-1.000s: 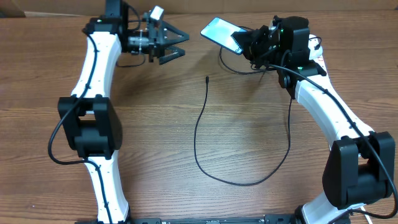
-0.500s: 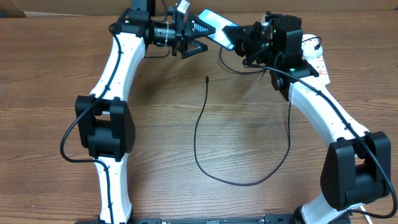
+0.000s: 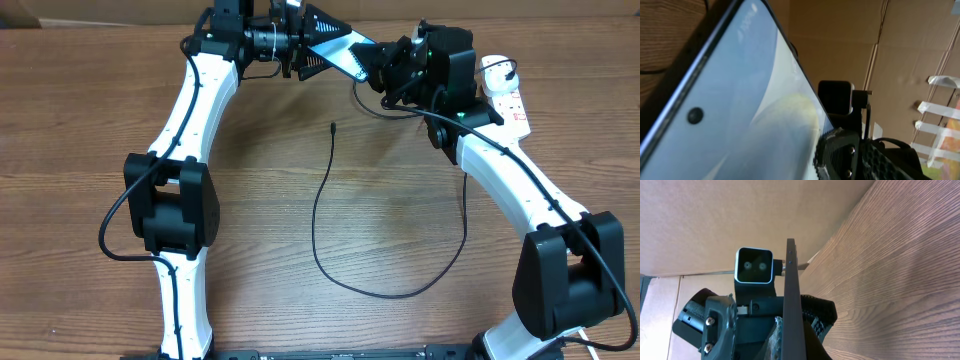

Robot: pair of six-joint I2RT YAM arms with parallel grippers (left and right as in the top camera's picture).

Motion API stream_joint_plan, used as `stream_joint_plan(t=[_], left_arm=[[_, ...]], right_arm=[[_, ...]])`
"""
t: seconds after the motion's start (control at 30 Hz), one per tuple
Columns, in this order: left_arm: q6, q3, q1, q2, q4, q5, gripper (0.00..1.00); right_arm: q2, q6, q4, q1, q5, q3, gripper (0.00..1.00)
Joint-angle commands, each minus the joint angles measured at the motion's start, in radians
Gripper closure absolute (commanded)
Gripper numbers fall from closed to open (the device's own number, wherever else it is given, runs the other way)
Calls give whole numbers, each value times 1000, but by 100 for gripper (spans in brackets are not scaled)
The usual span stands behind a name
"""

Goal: Plug charger to phone and switch on socket

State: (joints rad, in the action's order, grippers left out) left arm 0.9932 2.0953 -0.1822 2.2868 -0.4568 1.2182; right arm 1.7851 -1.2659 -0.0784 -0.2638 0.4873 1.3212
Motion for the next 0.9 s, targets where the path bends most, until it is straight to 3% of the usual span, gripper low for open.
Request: stream_joint_plan(t=[0.0, 0.23, 0.47, 0.87], left_arm=[[29, 13, -2, -3, 20, -60, 34], [161, 13, -7, -3, 134, -100, 65], [329, 13, -27, -3, 295, -131, 65], [428, 13, -69, -3, 416, -216, 66]], right_arm=[[-12, 5, 11, -18, 47, 20, 96], [-12, 4, 31, -18, 57, 20, 96], [-12, -22, 32, -18, 58, 20, 96], [-10, -76, 50, -52, 58, 20, 96]])
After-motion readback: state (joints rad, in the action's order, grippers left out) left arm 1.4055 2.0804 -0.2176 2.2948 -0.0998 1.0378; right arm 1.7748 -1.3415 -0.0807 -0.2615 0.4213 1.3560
